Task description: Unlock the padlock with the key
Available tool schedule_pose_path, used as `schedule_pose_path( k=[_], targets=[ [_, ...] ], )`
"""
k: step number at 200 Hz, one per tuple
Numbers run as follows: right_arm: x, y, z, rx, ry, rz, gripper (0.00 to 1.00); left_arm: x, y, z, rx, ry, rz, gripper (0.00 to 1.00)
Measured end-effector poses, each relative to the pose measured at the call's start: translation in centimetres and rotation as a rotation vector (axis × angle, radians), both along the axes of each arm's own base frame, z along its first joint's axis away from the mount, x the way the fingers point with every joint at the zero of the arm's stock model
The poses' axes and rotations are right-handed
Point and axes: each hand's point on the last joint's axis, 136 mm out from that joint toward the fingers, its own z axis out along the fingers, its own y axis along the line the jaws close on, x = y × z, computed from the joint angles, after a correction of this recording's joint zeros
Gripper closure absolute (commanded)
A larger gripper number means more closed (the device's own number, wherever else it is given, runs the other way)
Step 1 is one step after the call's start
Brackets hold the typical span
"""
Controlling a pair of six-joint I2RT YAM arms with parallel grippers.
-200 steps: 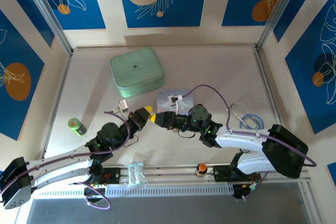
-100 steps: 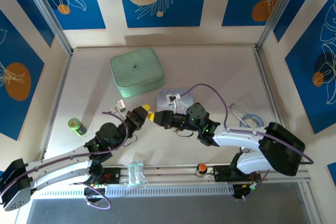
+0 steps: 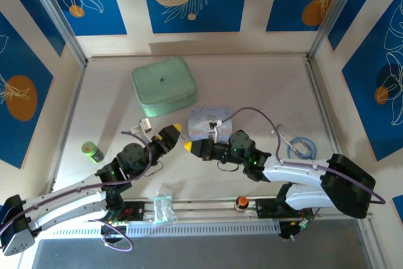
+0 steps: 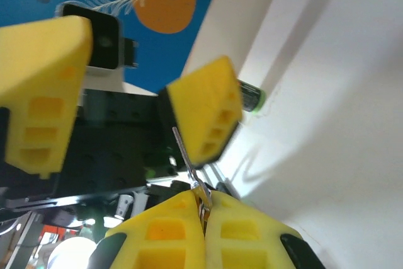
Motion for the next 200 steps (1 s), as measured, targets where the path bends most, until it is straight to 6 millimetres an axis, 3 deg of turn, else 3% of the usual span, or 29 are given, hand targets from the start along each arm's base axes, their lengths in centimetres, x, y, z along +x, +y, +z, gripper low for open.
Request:
schedule_pose_path(
  k=[30, 48, 81, 126, 166, 200],
  targets=[
    [0.3, -2.4, -1.4, -0.094, 0.079, -0.059, 1.0, 0.6, -0.8, -1.4, 0.197, -0.005, -0.012, 0.38],
    [1.1, -4.6, -2.3, -0.138, 0.144, -0.113, 1.0, 0.9, -2.0, -3.0, 0.315, -0.003, -0.059, 0.49],
    [1.9, -9.2, -4.5, -0.225, 0.249, -0.203, 1.0, 0.6, -4.8, -6.6, 0.48, 0.004, -0.184, 0.47],
    [2.2, -14.4, -5.6, -0.249, 0.306, -0.3, 1.0, -0.2, -10.2, -11.2, 0.666, 0.033, -0.375, 0.39],
    [0.9, -15.1, -8.2, -0.284, 0.378, -0.276, 1.0, -0.8, -12.5, -13.2, 0.804, 0.021, -0.425, 0.36],
    [0.5, -15.1, -8.7, -0.296, 0.386, -0.26, 1.0, -0.4, -13.0, -16.4, 0.857, 0.054, -0.444, 0.36]
  ],
)
